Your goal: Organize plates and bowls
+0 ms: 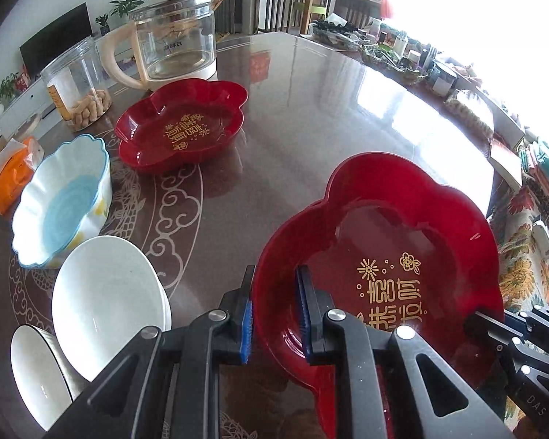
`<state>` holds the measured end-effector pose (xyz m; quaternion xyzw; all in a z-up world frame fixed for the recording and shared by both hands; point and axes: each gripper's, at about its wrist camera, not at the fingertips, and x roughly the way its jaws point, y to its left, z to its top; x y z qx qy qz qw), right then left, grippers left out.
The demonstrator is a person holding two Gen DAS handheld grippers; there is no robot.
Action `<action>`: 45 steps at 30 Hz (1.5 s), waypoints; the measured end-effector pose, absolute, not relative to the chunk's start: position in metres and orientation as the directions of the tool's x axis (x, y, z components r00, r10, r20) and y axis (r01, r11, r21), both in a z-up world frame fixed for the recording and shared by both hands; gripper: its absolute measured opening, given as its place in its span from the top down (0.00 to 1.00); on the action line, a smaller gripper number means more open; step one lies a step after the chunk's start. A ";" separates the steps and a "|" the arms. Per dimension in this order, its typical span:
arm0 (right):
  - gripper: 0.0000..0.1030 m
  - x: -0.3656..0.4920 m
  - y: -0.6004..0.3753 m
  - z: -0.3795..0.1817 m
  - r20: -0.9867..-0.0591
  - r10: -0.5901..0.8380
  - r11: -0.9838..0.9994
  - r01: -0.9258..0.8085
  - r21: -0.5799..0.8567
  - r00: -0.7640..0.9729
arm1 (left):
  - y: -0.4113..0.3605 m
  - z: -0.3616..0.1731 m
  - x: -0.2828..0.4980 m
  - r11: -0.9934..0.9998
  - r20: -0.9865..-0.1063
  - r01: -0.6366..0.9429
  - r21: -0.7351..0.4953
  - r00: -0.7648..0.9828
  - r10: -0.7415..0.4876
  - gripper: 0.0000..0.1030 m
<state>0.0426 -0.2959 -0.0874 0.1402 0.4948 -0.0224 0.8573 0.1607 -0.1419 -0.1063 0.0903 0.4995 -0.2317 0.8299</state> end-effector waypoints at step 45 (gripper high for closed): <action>0.25 -0.075 -0.195 -0.056 -0.287 -0.180 0.982 0.153 -0.115 0.941 | -0.031 -0.032 0.011 0.963 -0.494 0.245 -0.108 0.828 -0.266 0.04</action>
